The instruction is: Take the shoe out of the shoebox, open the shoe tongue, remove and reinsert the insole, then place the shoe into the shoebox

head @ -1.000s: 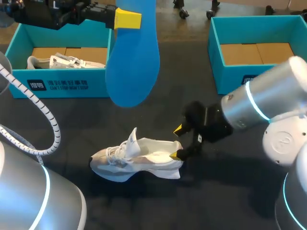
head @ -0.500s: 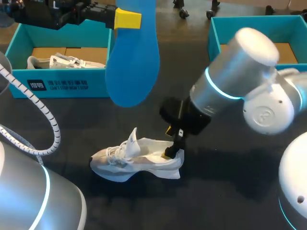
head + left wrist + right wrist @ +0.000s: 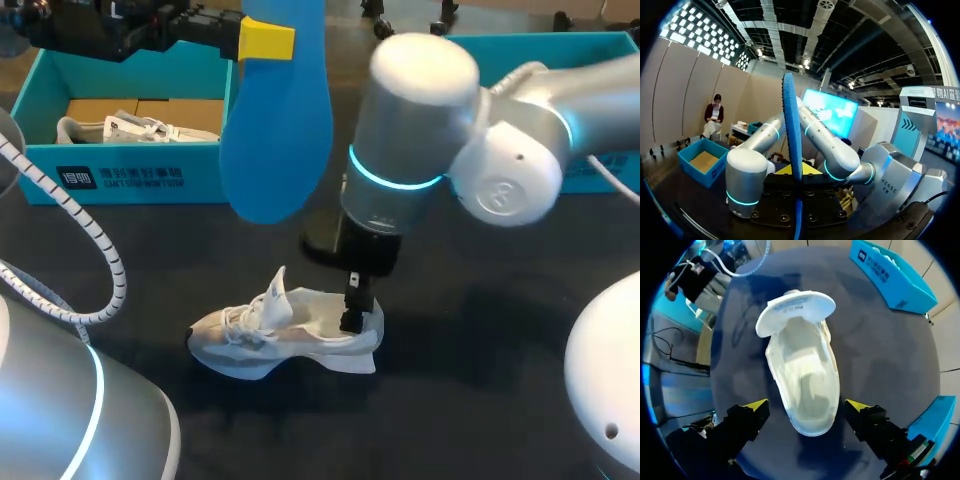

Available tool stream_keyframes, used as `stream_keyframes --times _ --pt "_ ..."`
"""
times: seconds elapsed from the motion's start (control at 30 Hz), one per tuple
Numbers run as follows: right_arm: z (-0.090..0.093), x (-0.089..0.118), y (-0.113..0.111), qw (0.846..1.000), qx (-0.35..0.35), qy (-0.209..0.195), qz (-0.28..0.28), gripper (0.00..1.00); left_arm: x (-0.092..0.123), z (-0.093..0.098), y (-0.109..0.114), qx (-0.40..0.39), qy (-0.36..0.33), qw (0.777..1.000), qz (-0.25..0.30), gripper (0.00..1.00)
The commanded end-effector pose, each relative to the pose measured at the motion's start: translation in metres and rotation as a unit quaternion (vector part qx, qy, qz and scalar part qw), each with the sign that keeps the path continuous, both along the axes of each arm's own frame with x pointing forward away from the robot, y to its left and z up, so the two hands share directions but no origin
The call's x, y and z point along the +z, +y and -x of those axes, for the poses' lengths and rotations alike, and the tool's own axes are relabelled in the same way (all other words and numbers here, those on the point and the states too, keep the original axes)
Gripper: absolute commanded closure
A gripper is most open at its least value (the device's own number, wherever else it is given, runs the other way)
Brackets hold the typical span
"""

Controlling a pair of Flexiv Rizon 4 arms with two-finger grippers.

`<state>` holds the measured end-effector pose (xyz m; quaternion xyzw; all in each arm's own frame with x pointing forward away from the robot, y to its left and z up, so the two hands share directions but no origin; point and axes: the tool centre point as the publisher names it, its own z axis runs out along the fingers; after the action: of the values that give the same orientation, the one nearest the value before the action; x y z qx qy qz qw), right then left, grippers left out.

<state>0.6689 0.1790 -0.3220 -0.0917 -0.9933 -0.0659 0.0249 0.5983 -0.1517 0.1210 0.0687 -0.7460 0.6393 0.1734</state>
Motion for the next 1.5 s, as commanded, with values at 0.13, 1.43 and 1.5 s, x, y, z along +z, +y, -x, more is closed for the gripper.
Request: stream_keyframes --times 0.13,1.43,1.5 --pt "-0.002 -0.002 0.005 0.997 0.006 0.008 0.072 0.00 0.000 -0.001 -0.001 -0.001 0.000 1.000 0.000 1.00" --pt "-0.051 -0.062 0.033 0.996 0.066 0.008 0.053 0.04 0.000 -0.001 -0.001 -0.001 0.000 1.000 0.000 1.00" --pt "-0.052 -0.065 0.032 0.996 0.067 0.012 0.054 0.14 0.000 -0.001 -0.001 -0.001 0.000 1.000 0.000 1.00"
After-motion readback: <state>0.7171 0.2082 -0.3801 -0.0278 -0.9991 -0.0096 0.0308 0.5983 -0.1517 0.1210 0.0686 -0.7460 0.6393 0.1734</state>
